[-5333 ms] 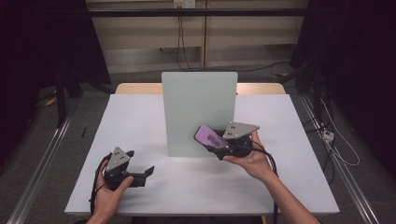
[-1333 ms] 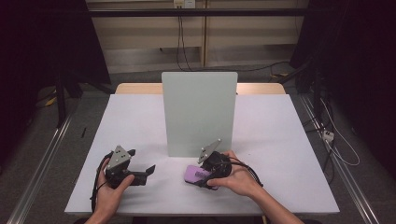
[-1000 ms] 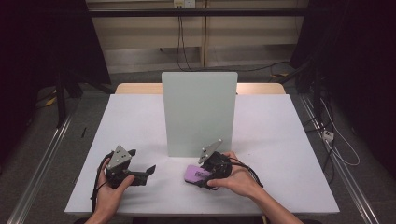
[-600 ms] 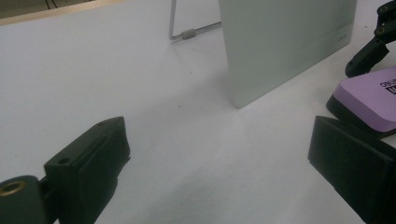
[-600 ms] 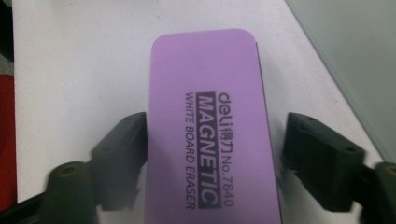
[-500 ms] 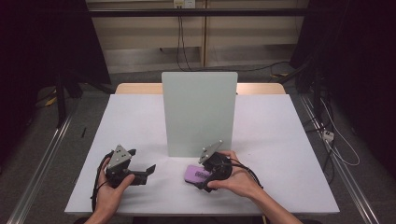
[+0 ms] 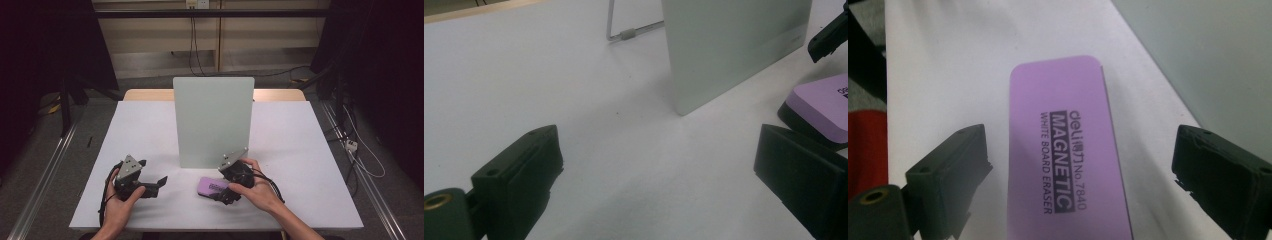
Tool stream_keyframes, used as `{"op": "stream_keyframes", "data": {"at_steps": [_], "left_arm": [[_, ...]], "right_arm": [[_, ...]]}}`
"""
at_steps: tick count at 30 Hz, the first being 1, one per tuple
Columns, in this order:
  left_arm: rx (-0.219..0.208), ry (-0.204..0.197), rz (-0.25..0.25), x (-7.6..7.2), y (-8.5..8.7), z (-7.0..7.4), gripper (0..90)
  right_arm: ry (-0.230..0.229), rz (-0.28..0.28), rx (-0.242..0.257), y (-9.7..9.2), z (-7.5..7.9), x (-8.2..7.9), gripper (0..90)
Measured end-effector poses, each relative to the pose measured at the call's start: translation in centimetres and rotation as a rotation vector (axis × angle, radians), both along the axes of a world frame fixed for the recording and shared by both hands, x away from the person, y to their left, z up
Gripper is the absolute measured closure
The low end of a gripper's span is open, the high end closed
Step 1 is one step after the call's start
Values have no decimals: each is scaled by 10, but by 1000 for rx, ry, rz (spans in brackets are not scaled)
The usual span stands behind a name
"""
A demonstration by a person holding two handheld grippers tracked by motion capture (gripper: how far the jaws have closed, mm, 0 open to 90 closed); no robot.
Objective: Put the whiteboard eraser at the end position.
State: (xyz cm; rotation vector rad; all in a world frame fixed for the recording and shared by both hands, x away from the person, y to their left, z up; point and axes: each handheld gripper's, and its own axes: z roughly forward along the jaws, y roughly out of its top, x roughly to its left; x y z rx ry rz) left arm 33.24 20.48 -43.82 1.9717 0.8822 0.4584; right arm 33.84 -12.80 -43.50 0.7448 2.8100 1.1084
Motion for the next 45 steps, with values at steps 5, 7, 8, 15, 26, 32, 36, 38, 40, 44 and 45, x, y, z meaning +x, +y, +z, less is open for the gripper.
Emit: {"op": "stream_keyframes", "data": {"at_steps": [5,7,8,15,26,32,36,38,40,44,45], "left_arm": [[-12,-5,6,0,2,1,49],[-2,-7,13,0,3,1,48],[-1,-11,23,0,4,1,48],[-9,-13,29,-2,8,2,48],[-23,-9,38,0,9,3,47],[-28,-8,49,0,10,3,47],[-34,-3,53,0,11,3,47],[-29,-5,54,1,11,3,47],[-35,-2,57,0,11,3,47],[-39,0,57,0,11,3,47],[-39,-1,59,0,11,3,47]], "right_arm": [[-23,-40,39,-3,4,-1,82],[-33,-58,62,-5,6,-1,83],[-36,-68,68,-6,7,-1,83],[-83,-162,96,-11,12,1,83],[-172,-273,113,-23,15,-5,97],[-188,-331,131,-37,13,-9,98],[-199,-368,134,-48,13,-11,94],[-205,-393,143,-54,12,-12,85],[-213,-412,160,-59,12,-13,84],[-232,-464,192,-68,11,-16,79],[-238,-482,194,-71,10,-17,79]]}}
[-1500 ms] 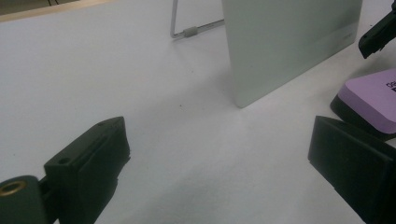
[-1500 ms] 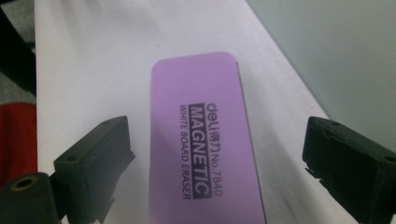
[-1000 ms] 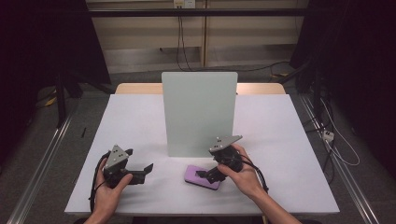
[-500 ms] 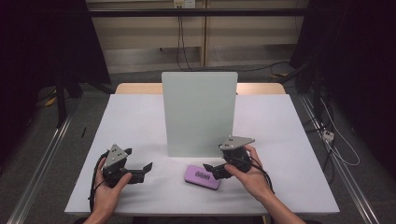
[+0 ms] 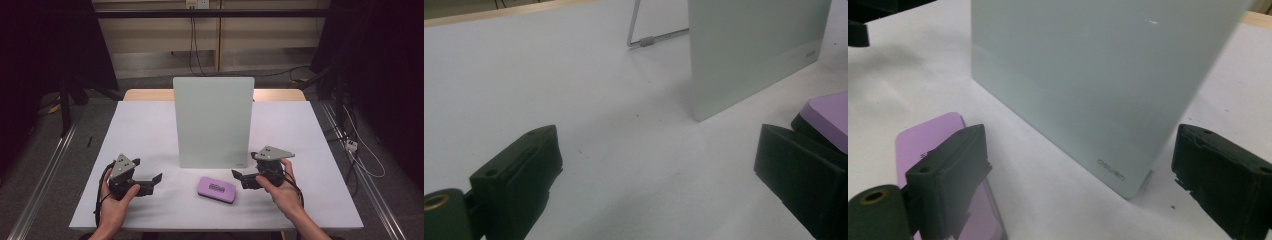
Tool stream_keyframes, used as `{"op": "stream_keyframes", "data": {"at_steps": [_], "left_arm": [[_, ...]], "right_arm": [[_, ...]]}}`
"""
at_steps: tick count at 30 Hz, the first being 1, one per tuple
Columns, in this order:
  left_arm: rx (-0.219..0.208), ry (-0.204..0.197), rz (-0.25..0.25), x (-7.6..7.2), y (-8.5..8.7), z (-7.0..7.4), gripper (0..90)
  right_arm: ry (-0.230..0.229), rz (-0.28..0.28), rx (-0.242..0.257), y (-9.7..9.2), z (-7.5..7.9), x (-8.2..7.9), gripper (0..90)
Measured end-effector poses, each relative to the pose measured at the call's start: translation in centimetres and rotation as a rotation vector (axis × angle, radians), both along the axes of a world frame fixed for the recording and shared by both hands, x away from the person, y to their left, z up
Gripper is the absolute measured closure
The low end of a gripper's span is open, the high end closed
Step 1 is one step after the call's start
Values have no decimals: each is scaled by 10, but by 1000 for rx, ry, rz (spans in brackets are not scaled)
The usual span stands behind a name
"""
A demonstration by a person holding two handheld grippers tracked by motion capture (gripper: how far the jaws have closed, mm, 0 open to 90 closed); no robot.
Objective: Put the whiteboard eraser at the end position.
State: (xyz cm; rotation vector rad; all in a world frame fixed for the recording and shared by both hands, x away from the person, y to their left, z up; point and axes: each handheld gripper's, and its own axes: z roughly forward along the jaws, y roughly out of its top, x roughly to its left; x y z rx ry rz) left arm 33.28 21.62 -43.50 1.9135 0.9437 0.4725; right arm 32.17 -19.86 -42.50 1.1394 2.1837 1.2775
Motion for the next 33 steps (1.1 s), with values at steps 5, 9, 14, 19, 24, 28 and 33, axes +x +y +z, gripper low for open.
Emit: {"op": "stream_keyframes", "data": {"at_steps": [5,9,14,19,24,28,33], "left_arm": [[-11,-5,7,0,0,0,47],[-12,-3,8,0,1,1,47],[-13,-2,9,0,1,1,47],[-13,-1,11,0,1,1,47],[-13,2,22,0,2,0,48],[-9,2,23,0,4,1,48],[-4,4,39,-1,4,1,48]], "right_arm": [[-8,-44,13,-10,-1,-4,79],[-25,-76,21,-20,-1,-7,79],[-27,-103,25,-30,-2,-10,72],[-27,-125,28,-41,-2,-14,72],[-35,-155,35,-53,-4,-19,72],[-33,-181,38,-61,-6,-23,72],[-31,-211,48,-72,-9,-28,72]]}}
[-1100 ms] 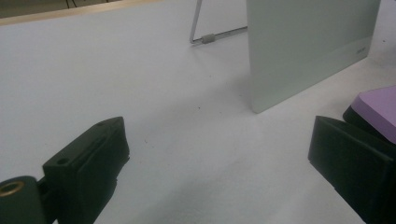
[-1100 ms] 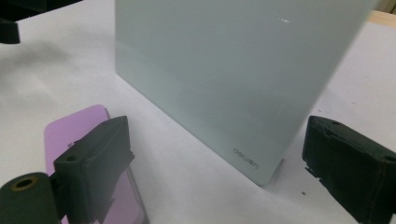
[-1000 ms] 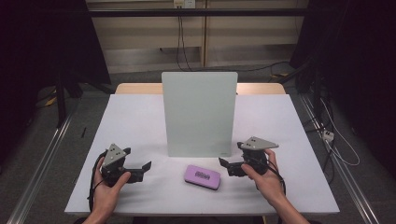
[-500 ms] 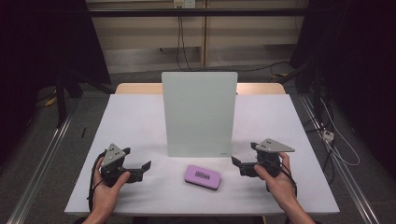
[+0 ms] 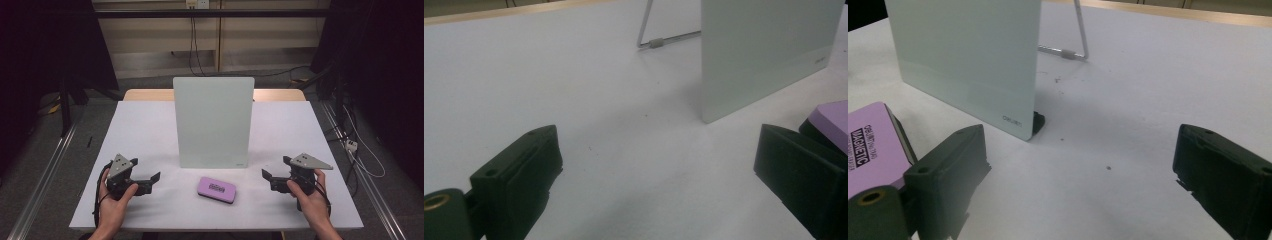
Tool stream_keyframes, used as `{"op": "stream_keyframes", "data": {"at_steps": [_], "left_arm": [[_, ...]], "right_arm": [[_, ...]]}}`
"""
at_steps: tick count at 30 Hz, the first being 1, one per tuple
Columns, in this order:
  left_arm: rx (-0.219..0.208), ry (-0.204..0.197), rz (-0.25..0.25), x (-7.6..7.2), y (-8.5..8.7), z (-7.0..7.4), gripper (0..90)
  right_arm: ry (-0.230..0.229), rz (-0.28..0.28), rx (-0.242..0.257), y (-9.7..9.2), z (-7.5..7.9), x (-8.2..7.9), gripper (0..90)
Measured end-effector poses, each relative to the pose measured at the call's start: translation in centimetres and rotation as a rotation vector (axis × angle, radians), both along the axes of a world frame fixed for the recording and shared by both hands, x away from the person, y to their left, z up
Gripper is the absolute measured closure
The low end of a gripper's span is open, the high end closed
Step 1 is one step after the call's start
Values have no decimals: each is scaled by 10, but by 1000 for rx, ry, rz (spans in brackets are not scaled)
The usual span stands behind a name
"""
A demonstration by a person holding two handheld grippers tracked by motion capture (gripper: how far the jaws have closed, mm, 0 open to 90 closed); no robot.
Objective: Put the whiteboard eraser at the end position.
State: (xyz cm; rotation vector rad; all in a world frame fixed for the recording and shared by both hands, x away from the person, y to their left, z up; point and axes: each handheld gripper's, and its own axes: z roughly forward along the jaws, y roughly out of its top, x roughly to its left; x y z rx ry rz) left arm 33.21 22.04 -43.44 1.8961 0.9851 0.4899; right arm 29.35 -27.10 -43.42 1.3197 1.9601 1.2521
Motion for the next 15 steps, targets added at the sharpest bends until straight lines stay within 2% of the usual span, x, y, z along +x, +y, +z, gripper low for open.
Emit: {"op": "stream_keyframes", "data": {"at_steps": [9,12,15], "left_arm": [[-17,3,15,-2,1,0,48],[-17,1,15,-2,2,0,48],[-18,-6,16,-2,2,1,48]], "right_arm": [[-6,-41,20,-11,-9,-10,72],[-15,-61,15,-13,-11,-14,72],[-5,-59,4,-14,-13,-16,69]]}}
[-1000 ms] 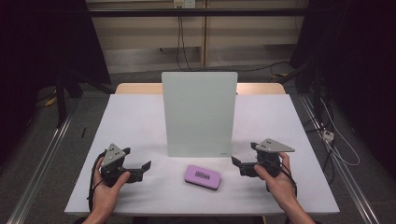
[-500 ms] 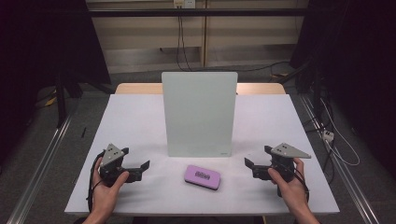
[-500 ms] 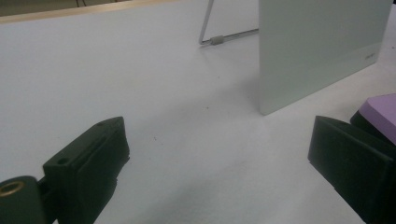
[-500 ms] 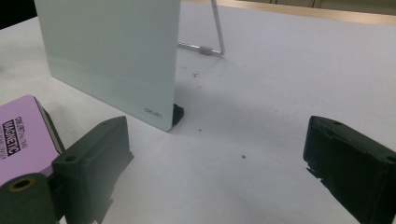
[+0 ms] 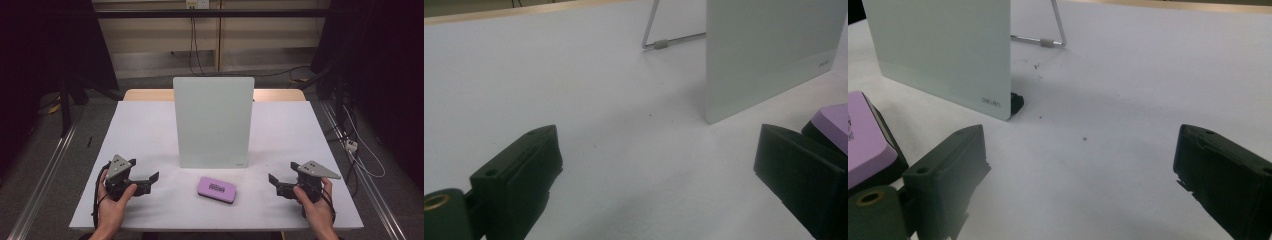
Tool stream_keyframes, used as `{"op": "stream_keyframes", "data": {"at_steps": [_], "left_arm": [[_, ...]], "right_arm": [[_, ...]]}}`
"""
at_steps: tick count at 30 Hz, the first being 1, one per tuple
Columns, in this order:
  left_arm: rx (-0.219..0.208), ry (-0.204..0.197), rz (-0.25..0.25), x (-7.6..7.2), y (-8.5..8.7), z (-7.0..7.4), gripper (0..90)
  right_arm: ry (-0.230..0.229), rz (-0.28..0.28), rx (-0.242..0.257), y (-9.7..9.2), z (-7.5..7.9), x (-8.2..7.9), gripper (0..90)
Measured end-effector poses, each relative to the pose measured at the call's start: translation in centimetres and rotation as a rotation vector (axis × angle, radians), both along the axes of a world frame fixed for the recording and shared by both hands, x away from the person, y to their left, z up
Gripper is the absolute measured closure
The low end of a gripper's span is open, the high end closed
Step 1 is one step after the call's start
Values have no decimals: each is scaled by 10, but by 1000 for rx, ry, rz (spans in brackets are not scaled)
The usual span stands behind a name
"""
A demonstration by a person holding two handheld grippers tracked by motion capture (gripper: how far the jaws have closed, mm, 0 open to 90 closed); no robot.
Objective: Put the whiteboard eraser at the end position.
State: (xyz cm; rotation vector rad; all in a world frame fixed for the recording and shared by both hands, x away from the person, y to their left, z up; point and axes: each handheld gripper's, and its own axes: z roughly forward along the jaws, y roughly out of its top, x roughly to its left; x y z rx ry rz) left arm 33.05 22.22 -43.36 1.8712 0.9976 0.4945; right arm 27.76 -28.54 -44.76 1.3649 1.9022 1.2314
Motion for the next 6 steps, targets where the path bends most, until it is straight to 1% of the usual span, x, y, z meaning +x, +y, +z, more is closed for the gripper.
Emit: {"op": "stream_keyframes", "data": {"at_steps": [3,6], "left_arm": [[1,-4,2,0,0,1,48],[8,3,4,2,1,-1,48]], "right_arm": [[9,13,5,0,-1,-1,65],[8,11,6,0,-1,0,65]]}}
